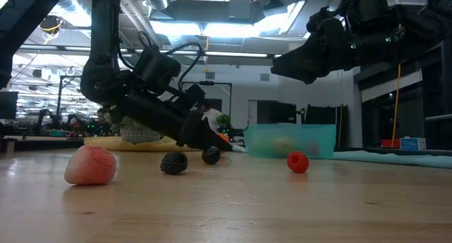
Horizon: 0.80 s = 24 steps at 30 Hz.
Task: Pick and placing Produce into tupperware
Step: Put the orange tangerine into the blue bin
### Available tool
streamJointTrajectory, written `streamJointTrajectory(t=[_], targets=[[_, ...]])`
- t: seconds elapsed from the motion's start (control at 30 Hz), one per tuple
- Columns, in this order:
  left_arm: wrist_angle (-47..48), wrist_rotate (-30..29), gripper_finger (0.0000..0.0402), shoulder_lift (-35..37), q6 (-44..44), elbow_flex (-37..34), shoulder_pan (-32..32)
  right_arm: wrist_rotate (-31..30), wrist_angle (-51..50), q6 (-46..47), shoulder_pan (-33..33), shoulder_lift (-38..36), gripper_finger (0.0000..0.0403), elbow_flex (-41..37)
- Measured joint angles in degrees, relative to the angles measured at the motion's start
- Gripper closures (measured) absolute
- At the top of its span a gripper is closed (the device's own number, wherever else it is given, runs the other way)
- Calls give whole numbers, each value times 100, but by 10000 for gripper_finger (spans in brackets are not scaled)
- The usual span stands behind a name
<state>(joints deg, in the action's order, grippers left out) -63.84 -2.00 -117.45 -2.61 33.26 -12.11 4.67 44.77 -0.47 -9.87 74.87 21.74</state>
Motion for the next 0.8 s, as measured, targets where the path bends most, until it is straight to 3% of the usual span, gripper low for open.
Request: streamJointTrajectory(t=[0.43,0.8], targets=[[-693,931,171,67,-131,-2,-276,0,0,24,-1,0,189,0],[-385,1550,171,943,172,-2,-331,0,-4,22,-2,0,189,0]])
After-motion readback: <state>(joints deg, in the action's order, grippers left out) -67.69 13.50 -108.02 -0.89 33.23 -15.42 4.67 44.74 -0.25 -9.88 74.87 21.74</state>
